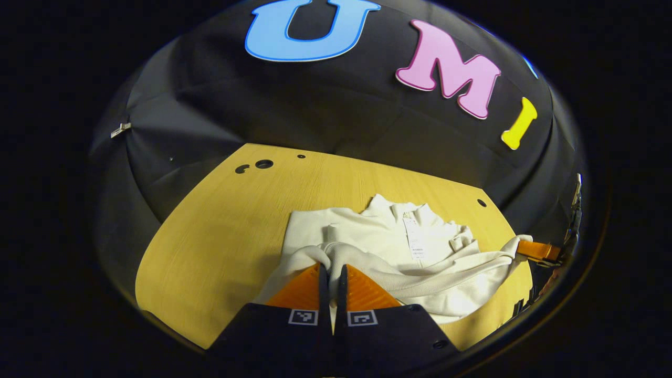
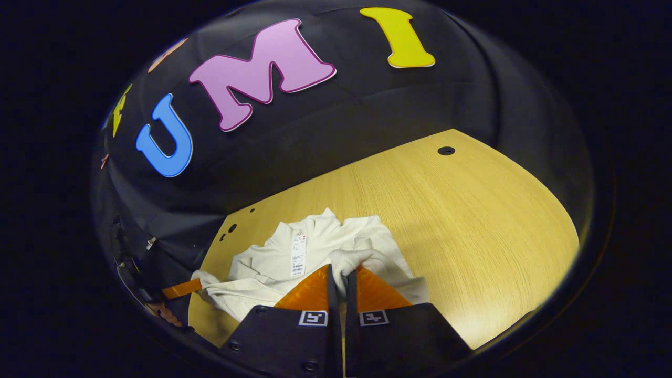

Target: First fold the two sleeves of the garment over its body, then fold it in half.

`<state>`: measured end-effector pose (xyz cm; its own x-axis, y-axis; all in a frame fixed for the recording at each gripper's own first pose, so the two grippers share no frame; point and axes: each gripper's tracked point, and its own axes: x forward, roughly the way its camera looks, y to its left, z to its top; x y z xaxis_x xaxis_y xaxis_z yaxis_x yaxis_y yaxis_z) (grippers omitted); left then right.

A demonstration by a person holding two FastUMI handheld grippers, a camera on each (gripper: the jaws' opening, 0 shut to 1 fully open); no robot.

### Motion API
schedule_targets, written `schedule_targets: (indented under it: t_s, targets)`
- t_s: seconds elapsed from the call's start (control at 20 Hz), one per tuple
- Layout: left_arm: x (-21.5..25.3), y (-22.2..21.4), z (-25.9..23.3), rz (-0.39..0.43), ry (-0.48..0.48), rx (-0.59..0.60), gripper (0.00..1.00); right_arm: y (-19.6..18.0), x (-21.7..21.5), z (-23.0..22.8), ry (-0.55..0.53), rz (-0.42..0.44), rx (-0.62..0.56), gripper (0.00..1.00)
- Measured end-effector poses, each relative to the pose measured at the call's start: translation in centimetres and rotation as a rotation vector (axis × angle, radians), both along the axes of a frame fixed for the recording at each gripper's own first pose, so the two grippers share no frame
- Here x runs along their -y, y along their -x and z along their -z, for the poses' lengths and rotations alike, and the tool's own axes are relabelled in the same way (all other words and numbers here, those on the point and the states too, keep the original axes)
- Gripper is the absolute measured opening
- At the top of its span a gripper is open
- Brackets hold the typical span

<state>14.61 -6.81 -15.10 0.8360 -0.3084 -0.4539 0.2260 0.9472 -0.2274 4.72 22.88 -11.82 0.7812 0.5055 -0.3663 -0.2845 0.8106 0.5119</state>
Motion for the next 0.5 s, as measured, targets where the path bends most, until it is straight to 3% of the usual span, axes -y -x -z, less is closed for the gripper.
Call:
schedule_targets:
  t_s: [0.5]
  targets:
    - [0.8,-5.5,7.3,-0.058,-0.077,-0.174,0.06,-5.4,-2.1,7.0,0.081,-0.004,-0.117,0.07]
